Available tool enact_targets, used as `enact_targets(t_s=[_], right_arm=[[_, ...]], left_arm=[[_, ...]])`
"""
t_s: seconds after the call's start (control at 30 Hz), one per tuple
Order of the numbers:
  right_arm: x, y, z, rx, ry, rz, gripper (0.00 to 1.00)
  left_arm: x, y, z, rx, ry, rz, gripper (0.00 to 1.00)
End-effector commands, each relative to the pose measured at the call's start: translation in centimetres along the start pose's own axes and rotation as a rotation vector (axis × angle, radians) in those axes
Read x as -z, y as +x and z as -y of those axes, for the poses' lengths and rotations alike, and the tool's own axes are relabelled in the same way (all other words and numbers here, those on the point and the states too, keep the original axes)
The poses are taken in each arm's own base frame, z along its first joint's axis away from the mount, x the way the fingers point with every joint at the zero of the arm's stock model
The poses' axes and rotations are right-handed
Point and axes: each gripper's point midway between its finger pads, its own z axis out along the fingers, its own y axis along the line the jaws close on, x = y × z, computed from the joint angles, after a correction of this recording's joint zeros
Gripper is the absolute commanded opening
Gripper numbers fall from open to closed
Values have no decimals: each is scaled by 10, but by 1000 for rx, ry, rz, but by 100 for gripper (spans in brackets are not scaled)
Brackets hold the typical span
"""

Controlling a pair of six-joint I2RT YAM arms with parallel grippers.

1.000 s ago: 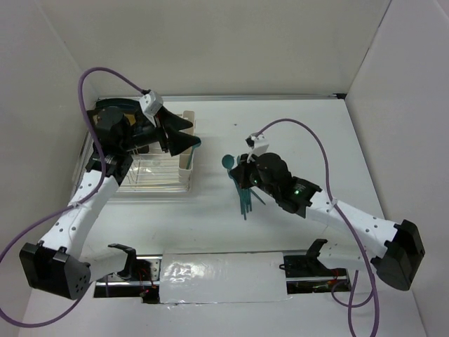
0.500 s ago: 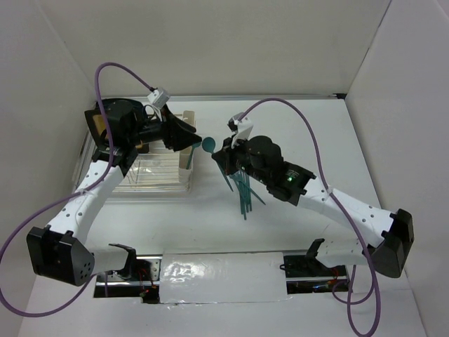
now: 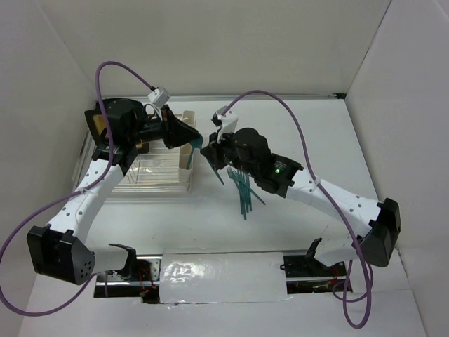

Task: Sort the eating utensils into containers

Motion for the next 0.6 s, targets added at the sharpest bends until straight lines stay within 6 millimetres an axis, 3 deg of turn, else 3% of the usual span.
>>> enact_targets(t_s=[0.0,0.07,0.2,0.23,0.3,0.33,0.4,0.43,0.57], right_arm=[[4,-27,-5,18,-2,65,0],[8,-36,-4,14,7,93,0],[8,-34,-3,16,17,78,3],[6,-38,-3,15,19,85,3],[6,-32,-3,3,21,61,3],[8,-38,-2,-4,31,75,5],[9,-38,4,-10,63,75,21],[11,-35,5,-17,65,62,43],[20,-25,23,-64,161,24,81]], left_arm=[[-1,-16,1,-51,-3,24,30],[-2,-15,-2,-55,-10,23,27],[-3,-15,2,-61,16,21,14],[-3,-14,2,-62,17,20,2],[-3,-15,2,-72,19,21,0],[-3,-15,1,-80,18,21,0],[-3,-15,1,-88,10,21,0],[-1,-19,-1,-101,-11,32,0],[5,-27,-3,-175,-62,56,0]])
